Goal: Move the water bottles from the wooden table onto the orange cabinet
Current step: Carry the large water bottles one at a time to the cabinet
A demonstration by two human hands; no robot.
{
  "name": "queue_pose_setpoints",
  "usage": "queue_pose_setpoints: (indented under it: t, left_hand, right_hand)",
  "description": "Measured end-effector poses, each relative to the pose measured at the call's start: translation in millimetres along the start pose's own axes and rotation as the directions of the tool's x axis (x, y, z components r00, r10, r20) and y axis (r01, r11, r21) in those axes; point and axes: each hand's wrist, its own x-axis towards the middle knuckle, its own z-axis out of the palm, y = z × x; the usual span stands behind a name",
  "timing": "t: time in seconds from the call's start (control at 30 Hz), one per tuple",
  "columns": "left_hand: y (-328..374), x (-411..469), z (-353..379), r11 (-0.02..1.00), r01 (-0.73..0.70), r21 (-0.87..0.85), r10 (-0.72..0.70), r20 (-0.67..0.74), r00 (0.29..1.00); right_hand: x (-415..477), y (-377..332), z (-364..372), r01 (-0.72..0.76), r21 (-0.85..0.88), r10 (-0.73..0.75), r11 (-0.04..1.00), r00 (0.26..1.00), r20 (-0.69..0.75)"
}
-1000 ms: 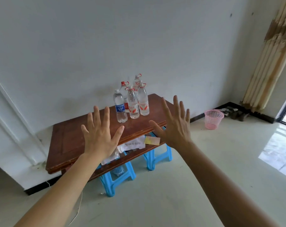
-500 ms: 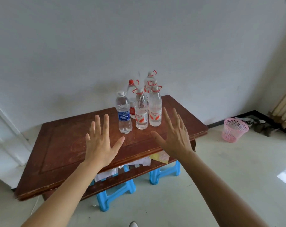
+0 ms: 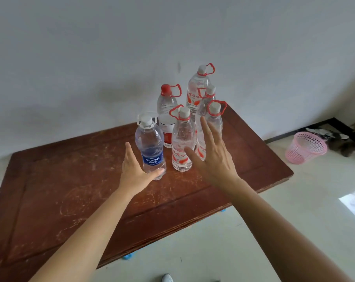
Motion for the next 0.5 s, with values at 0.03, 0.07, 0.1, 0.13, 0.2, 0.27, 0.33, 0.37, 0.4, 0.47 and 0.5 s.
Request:
queue_pose_setpoints:
  t: [0.03, 0.07, 0.1, 0.13, 0.2, 0.27, 0.33, 0.37, 0.4, 0.47, 0.5]
  left_hand:
    - [-2, 11, 8, 0.999, 0.009, -0.041, -0.009, 0.016, 1.000]
    - [-2, 17, 10, 0.996, -0.003, -0.088, 0.005, 0.027, 1.000]
    - [-5, 25, 19, 0.989, -0.003, -0.145, 0.007, 0.028, 1.000]
    - [-6, 30, 25, 0.981, 0.004, -0.192, -0.001, 0.016, 1.000]
    - [-8, 36, 35, 0.967, 0.037, -0.253, -0.038, 0.000, 0.999]
    - [-5, 47, 48, 0.951, 0.096, -0.293, -0.118, -0.060, 0.991]
    - [-9, 50, 54, 0.938, 0.139, -0.318, -0.182, -0.110, 0.977]
    - [-9, 55, 59, 0.939, 0.150, -0.309, -0.201, -0.141, 0.969]
    - [-7, 56, 62, 0.941, 0.168, -0.294, -0.223, -0.165, 0.961]
    - [0, 50, 64, 0.952, 0.183, -0.246, -0.233, -0.195, 0.953]
    - [4, 44, 65, 0.957, 0.185, -0.222, -0.228, -0.189, 0.955]
  right_hand:
    - [7, 6, 6, 0.010, 0.011, -0.011, 1.000, 1.000, 0.006]
    - [12, 8, 9, 0.025, 0.020, -0.026, 0.999, 1.000, 0.009]
    - [20, 14, 15, 0.036, 0.033, -0.037, 0.999, 0.999, 0.030]
    - [26, 18, 18, 0.047, 0.052, -0.049, 0.998, 0.998, 0.040]
    - [36, 25, 21, 0.077, 0.094, -0.082, 0.993, 0.995, 0.058]
    - [53, 34, 21, 0.105, 0.151, -0.118, 0.983, 0.990, 0.079]
    - [66, 29, 20, 0.162, 0.178, -0.176, 0.970, 0.982, 0.064]
    - [75, 28, 20, 0.183, 0.203, -0.197, 0.962, 0.979, 0.050]
    - [81, 24, 21, 0.201, 0.219, -0.214, 0.955, 0.976, 0.038]
    - [89, 15, 25, 0.220, 0.216, -0.233, 0.951, 0.972, 0.037]
    - [90, 10, 28, 0.224, 0.183, -0.235, 0.957, 0.971, 0.041]
